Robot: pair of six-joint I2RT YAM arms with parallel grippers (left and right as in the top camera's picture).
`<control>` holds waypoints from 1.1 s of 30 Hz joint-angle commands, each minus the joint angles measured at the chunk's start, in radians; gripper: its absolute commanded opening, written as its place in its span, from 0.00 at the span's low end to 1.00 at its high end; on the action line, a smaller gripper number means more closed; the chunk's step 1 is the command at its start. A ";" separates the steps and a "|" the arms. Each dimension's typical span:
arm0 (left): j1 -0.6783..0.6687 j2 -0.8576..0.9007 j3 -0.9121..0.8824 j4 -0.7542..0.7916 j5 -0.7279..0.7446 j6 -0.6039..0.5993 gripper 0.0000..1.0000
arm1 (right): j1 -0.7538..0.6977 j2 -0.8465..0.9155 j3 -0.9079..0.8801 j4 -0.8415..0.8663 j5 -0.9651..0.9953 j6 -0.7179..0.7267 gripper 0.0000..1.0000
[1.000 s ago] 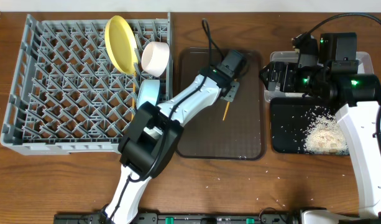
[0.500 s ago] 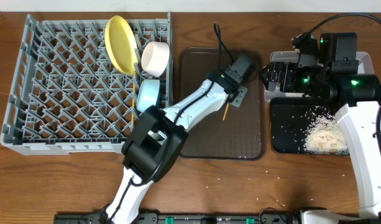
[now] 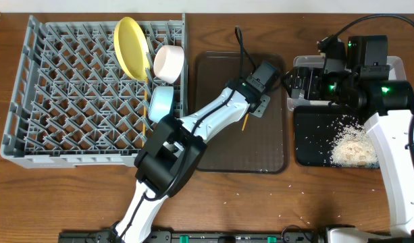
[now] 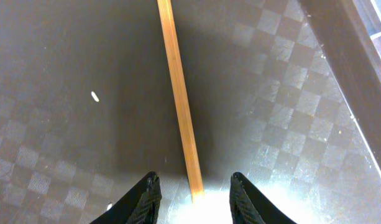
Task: Sort waste into correct bins and load items into the dishwasher
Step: 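Grasp the second chopstick with the left gripper and lift it, then carry the second chopstick to the rack and insert it upright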
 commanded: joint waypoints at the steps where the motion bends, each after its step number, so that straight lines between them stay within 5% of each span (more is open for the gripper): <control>1: 0.003 0.048 0.011 0.002 -0.005 -0.008 0.38 | 0.003 0.004 0.006 -0.001 -0.007 0.000 0.99; 9: 0.004 0.082 0.011 0.028 -0.006 -0.007 0.37 | 0.003 0.004 0.006 -0.001 -0.007 0.000 0.99; 12: 0.004 0.082 0.011 0.026 -0.006 -0.007 0.09 | 0.003 0.004 0.006 -0.001 -0.007 0.000 0.99; 13: 0.004 0.082 0.011 0.021 -0.009 -0.007 0.08 | 0.003 0.004 0.006 -0.001 -0.007 0.000 0.99; 24: 0.014 0.013 0.012 -0.051 -0.017 -0.008 0.07 | 0.003 0.004 0.006 -0.001 -0.007 0.000 0.99; 33: 0.136 -0.257 0.012 -0.234 -0.016 -0.011 0.08 | 0.003 0.004 0.006 -0.001 -0.007 0.000 0.99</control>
